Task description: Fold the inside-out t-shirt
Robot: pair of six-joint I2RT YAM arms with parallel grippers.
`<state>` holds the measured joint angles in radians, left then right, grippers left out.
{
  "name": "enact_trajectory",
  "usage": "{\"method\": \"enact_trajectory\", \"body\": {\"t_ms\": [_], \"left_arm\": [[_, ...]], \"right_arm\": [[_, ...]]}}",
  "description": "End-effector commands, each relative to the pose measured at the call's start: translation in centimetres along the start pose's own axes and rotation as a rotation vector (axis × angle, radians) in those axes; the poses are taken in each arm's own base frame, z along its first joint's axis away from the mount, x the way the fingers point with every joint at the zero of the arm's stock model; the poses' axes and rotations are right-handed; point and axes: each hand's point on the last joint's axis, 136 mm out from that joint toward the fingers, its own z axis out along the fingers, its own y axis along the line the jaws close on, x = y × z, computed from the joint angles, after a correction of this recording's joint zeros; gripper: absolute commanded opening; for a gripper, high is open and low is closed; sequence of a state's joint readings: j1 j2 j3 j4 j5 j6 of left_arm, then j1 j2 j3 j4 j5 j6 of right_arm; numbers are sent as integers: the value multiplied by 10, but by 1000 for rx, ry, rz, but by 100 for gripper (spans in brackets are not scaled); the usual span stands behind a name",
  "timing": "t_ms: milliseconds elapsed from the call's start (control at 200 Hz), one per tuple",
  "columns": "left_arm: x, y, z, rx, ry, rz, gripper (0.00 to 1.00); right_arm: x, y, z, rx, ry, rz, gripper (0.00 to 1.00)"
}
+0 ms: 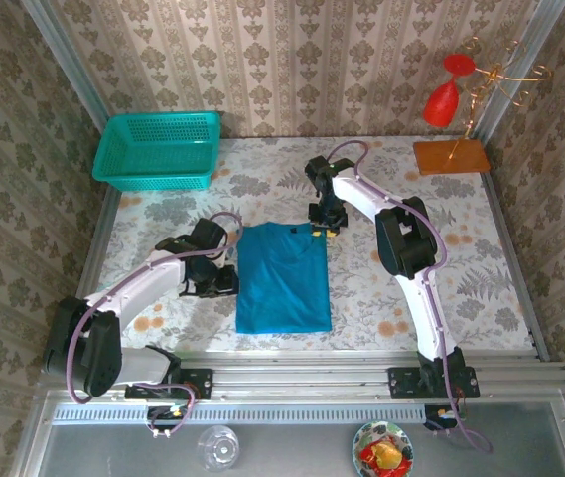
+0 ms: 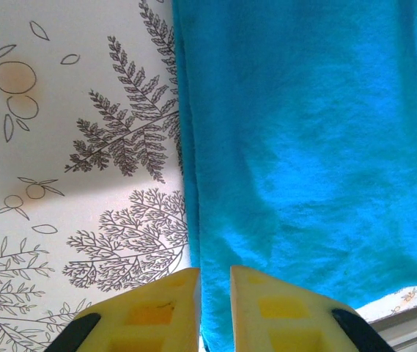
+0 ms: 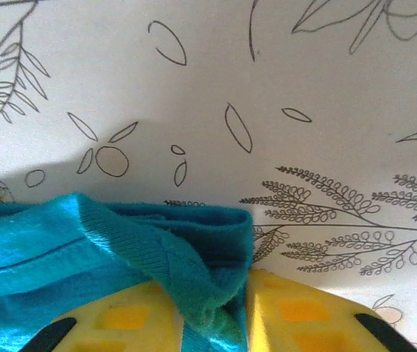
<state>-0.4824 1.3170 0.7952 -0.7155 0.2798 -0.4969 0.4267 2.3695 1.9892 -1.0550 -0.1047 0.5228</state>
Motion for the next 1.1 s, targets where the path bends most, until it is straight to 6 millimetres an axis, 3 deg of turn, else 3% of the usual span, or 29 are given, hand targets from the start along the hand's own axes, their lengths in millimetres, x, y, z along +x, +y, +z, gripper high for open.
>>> {"method": "enact_trajectory", "body": {"t_ms": [0, 190, 300, 450, 680, 935, 1095], "left_arm": [[2, 2, -6, -3, -3, 14, 20], [-14, -2, -13, 11, -68, 10, 20], [-52, 2, -26, 17, -156, -20, 26], [-107, 3, -33, 7, -226, -5, 37], [-170, -7, -15, 34, -205, 32, 40], [-191, -7, 27, 59, -112, 6, 42], [-195, -8, 37, 71, -99, -8, 37]], "right_arm": [[17, 1, 36, 33, 80, 13, 24], [17, -1, 31, 3, 70, 39, 10], [18, -6, 23, -15, 58, 42, 0], [21, -12, 16, -27, 58, 37, 0], [24, -13, 8, -33, 59, 27, 0], [27, -14, 2, -34, 59, 25, 0], [29, -16, 1, -29, 61, 22, 0]]}}
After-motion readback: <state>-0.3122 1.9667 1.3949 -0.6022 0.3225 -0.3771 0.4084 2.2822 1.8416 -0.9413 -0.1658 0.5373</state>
